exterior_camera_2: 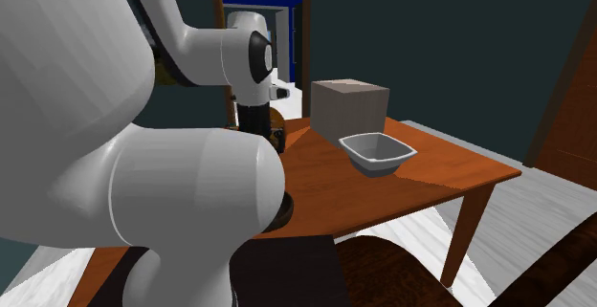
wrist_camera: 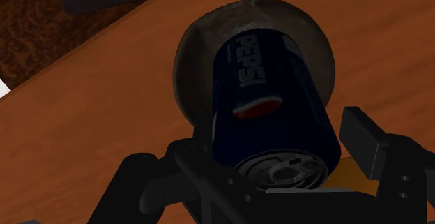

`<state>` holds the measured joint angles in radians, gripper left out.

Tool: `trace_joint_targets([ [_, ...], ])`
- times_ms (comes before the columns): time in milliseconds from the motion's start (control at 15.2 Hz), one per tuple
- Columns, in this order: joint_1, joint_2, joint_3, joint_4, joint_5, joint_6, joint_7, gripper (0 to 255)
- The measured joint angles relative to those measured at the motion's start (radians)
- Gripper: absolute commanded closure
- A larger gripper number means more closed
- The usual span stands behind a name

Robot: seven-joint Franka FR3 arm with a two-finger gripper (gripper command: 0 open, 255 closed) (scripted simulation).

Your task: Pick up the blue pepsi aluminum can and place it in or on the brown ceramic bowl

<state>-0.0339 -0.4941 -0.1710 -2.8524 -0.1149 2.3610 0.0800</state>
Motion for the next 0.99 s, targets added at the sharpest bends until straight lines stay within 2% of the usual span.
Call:
trace_joint_targets([
  [396,0.001,0.085,-0.012,-0.032,-0.003,0.117,-0.006,255],
  [792,0.003,0.101,-0.012,-0.037,-0.001,0.138,-0.004,255],
  [858,0.003,0.101,-0.012,-0.037,-0.001,0.138,-0.004,0],
  [990,0.003,0.101,-0.012,-0.037,-0.001,0.139,-0.004,0],
])
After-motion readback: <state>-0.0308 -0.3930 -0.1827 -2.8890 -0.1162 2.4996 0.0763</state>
